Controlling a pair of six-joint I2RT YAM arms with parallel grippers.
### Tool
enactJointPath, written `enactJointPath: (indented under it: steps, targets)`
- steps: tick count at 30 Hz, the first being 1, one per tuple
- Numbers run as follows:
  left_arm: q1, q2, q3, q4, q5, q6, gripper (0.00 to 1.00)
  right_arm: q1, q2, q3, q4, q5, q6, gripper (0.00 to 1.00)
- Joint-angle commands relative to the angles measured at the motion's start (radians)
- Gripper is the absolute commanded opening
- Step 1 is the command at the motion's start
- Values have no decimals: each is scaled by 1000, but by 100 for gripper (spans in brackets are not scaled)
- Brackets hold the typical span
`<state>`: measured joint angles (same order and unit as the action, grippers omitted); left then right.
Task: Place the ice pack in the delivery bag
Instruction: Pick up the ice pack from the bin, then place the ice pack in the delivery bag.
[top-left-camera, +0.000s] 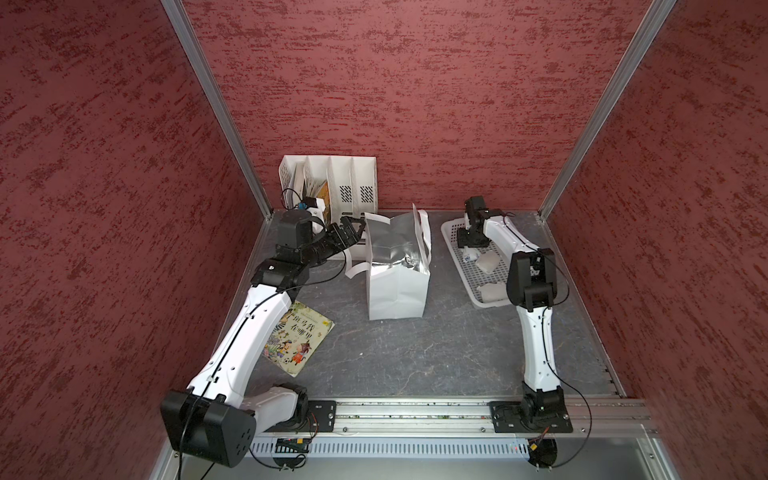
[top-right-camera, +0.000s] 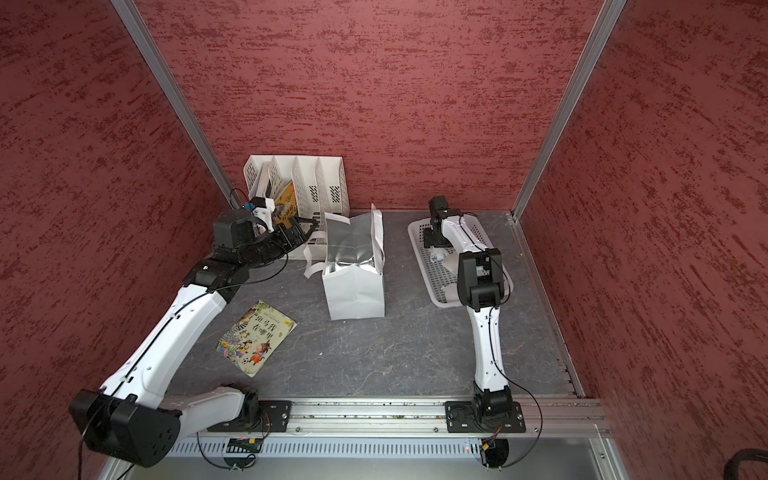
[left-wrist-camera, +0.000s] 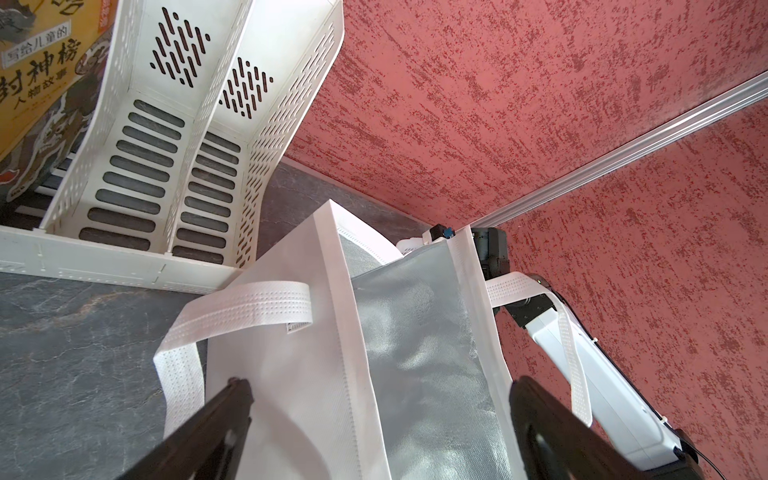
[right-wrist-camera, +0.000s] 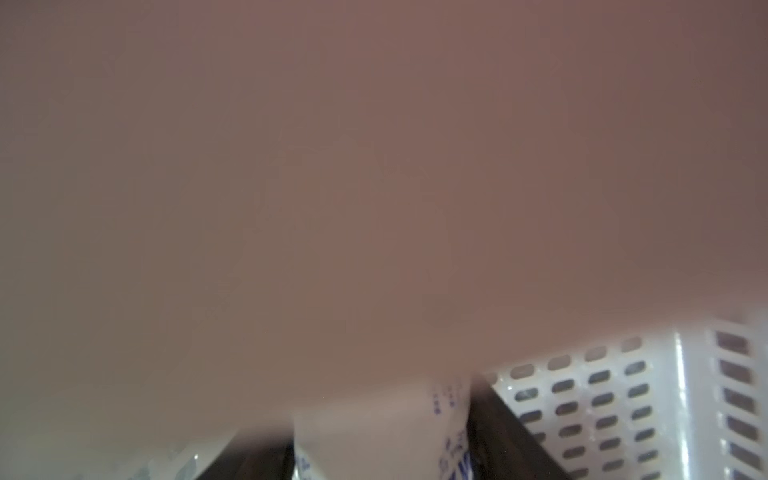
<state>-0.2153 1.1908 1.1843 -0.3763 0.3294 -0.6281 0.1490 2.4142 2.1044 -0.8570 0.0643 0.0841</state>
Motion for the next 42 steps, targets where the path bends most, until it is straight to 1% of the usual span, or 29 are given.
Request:
enactJointPath:
  steps: [1, 4, 7, 11, 14, 16, 18, 19, 21, 22, 24, 28, 31, 33, 36, 40, 42]
  targets:
    - [-9, -11, 26, 0, -15, 12, 100, 2, -53, -51, -3, -10, -16, 52]
    - [-12, -17, 26, -1, -6, 3, 100, 0, -185, -124, 51, -7, -23, 41]
    - [-25, -26, 29, -14, 0, -4, 100, 1, -325, -212, 116, -8, -24, 35]
    - [-51, -39, 35, -55, -18, 6, 100, 1, -536, -333, 175, -30, -11, 34]
    - [-77, -48, 47, -110, -60, 36, 100, 0, -696, -420, 228, -87, 14, 34]
    - [-94, -51, 55, -152, -105, 58, 100, 1, -810, -453, 252, -147, 50, 34]
    - [-105, -52, 57, -175, -140, 78, 99, 1, -902, -466, 300, -251, 106, 34]
    - [-109, -52, 53, -176, -154, 82, 97, 2, -943, -466, 329, -345, 150, 33]
    - [-116, -50, 41, -164, -170, 81, 93, 21, -1007, -447, 398, -485, 236, 33]
    - [-119, -44, 36, -157, -171, 77, 92, 46, -1020, -430, 434, -521, 263, 33]
    - [-125, -23, 41, -147, -163, 66, 88, 148, -1023, -381, 443, -534, 269, 33]
    - [-152, 52, 93, -151, -142, 54, 80, 331, -986, -296, 408, -469, 255, 33]
    - [-187, 94, 122, -157, -148, 64, 73, 423, -935, -251, 362, -409, 218, 33]
    - [-203, 118, 134, -189, -177, 73, 67, 463, -885, -200, 303, -377, 199, 33]
    - [-211, 148, 140, -248, -229, 88, 52, 495, -823, -130, 227, -325, 194, 33]
    - [-220, 163, 134, -307, -312, 115, 41, 521, -758, -67, 155, -273, 194, 33]
    - [-224, 171, 134, -322, -318, 126, 38, 529, -724, -33, 109, -250, 186, 33]
